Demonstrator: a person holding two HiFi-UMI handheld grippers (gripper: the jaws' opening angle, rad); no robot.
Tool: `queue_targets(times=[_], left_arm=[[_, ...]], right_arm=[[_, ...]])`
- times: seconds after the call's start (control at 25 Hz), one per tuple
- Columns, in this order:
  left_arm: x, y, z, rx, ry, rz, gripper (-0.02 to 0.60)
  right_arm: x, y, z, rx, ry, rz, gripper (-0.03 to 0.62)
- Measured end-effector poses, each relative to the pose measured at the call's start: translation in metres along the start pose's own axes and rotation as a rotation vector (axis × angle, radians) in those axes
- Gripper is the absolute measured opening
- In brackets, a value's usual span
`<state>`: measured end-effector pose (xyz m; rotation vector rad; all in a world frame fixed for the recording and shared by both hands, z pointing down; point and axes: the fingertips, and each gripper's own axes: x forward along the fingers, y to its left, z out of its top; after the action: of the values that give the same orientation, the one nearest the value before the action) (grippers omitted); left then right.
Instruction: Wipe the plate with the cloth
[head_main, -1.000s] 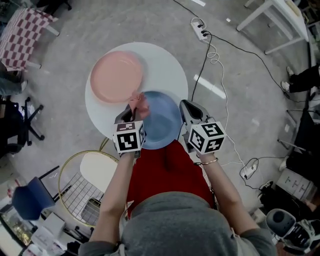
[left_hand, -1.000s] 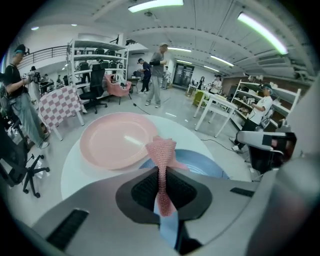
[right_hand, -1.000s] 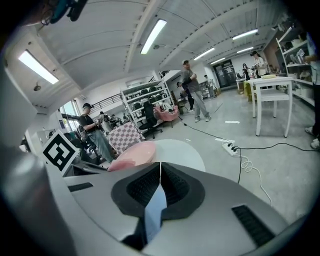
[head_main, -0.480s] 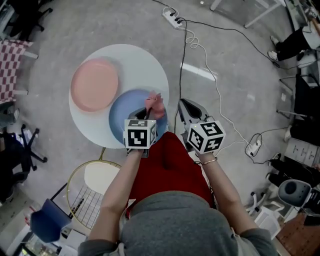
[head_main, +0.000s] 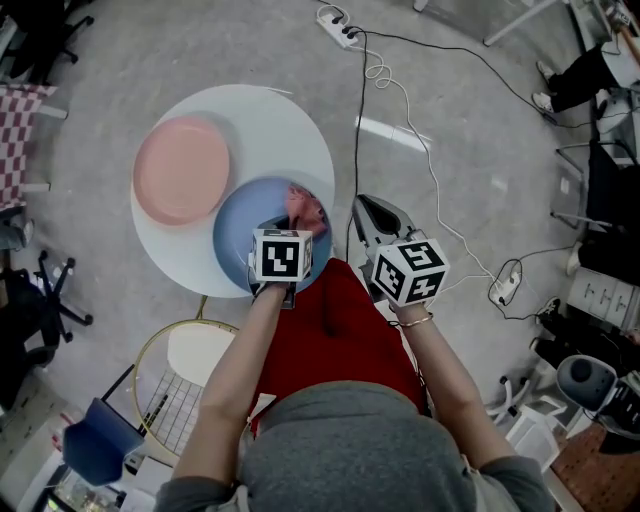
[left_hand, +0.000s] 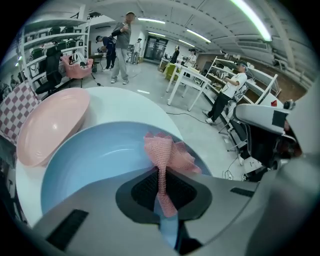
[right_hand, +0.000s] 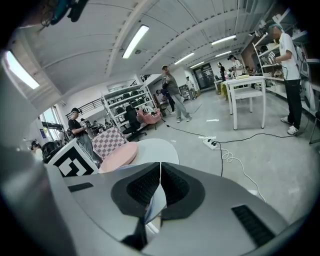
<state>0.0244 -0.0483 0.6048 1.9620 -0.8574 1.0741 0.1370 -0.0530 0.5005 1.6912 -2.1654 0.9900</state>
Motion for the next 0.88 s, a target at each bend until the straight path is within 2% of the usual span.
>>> queue_targets(times=[0.24, 0.52, 0.88], left_arm=[[-0.011, 0.028, -0.011, -0.053, -0.004, 0.087, 0.029], [-0.029, 0.060, -0.027, -0.169, -0.007, 0.156, 0.029], [-0.056, 0.092, -0.042, -0.253, -0.008, 0.258, 0.029]], right_arm=[[0.027, 0.023, 0.005, -0.054, 0.049, 0.098, 0.029], [0.053, 0.058, 0.006, -0.116, 0.101, 0.208, 0.029], [0.075, 0.093, 0.006, -0.175, 0.144, 0.309, 0.029]])
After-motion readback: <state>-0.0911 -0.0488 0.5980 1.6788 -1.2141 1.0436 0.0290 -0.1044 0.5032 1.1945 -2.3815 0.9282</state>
